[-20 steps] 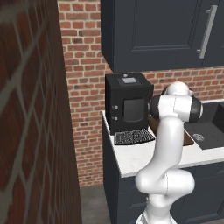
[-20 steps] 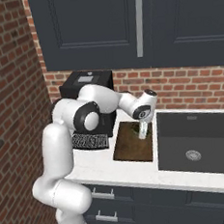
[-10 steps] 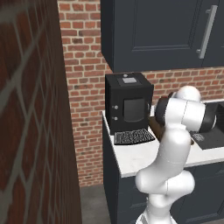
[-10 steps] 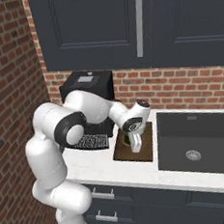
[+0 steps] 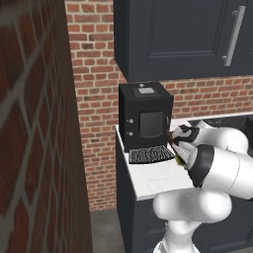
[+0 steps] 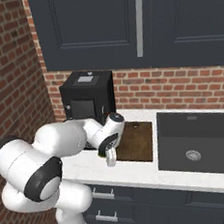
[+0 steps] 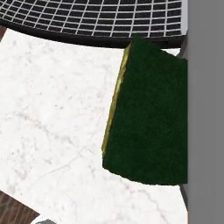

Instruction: Pick up the sponge from the counter and clean the cutting board by briefly scrubbing or pressing down on the cutting board. Once finished, release the sponge.

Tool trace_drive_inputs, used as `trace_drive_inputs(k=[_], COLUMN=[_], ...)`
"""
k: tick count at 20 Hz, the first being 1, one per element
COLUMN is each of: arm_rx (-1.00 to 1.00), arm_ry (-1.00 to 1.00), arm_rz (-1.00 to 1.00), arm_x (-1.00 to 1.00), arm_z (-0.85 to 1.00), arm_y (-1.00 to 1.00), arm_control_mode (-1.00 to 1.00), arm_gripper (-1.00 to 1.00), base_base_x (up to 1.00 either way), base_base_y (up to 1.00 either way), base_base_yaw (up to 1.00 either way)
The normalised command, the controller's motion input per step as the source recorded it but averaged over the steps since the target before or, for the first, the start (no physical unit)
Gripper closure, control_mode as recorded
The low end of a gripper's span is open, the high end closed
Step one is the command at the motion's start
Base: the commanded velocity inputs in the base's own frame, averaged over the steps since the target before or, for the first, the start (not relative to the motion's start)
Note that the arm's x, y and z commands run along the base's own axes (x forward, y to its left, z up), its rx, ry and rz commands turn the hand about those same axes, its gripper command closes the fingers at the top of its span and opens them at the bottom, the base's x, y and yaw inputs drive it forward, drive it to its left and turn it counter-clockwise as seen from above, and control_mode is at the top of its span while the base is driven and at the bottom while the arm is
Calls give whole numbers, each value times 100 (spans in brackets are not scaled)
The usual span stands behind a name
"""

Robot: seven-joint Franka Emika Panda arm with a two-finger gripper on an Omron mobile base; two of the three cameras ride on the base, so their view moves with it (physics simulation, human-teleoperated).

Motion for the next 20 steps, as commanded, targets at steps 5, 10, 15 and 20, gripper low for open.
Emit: trace_drive_inputs(k=[5, 10, 15, 20], arm_rx=[-5, -15, -1, -1], arm_ry=[1, 12, 5, 0], arm_rz=[1, 1, 3, 12], arm_x=[-6, 33, 32, 0], arm_z=[40, -1, -21, 34], arm_y=[98, 38, 0, 0], arm_control_mode=[-100, -100, -100, -100], arm_gripper=[-100, -100, -100, -100], base_base_x=[0, 0, 0, 0], base_base_y=[0, 0, 0, 0], base_base_yaw=[0, 0, 0, 0])
